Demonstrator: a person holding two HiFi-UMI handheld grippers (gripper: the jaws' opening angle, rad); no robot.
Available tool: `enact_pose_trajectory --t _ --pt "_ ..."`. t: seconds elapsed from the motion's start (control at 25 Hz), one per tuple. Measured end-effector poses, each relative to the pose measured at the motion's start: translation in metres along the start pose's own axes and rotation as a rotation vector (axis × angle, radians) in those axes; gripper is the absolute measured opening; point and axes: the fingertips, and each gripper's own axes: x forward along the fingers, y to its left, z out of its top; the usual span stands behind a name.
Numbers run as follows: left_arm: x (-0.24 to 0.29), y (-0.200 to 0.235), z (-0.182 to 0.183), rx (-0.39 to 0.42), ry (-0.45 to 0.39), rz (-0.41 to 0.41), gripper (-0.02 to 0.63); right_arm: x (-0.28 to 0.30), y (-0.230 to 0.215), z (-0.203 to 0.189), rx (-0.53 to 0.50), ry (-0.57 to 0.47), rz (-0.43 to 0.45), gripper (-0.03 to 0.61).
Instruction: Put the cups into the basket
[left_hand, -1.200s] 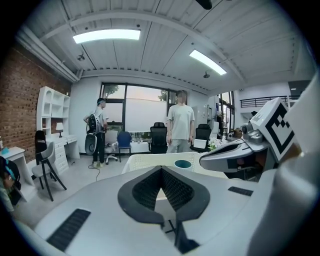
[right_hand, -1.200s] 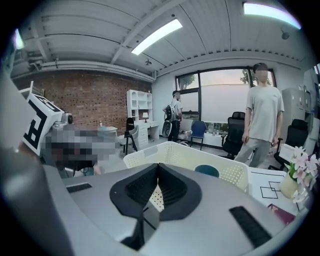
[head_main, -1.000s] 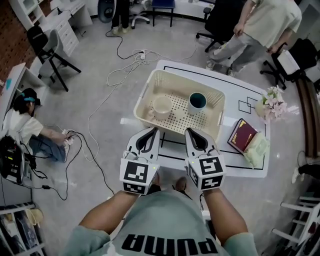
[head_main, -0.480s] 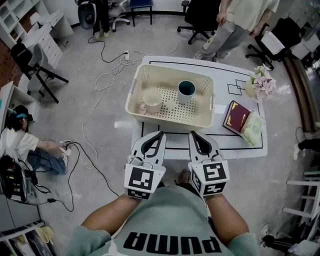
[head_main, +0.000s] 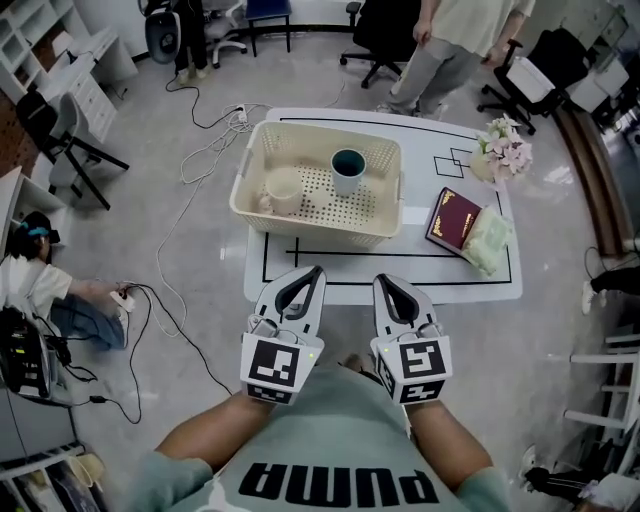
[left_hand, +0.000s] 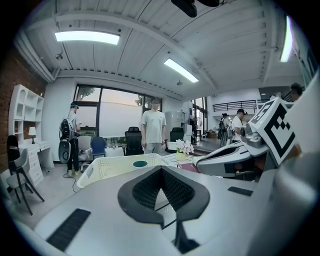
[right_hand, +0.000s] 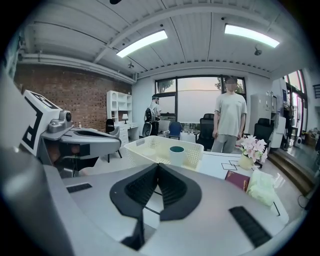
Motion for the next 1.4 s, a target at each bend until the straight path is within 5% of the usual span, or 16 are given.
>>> enact_pose_trajectory --t 0.6,1.4 --pt "-0.031 -0.084 0.0 -0.015 0.016 0.219 0.006 -0.073 -0.038 -0.02 -0.03 -0.058 0.142 0.015" --pt "-0.048 -0.087 -0.025 -0.032 0.03 0.157 0.006 -0.085 -0.029 -0.045 -0.016 -0.03 0.022 0.011"
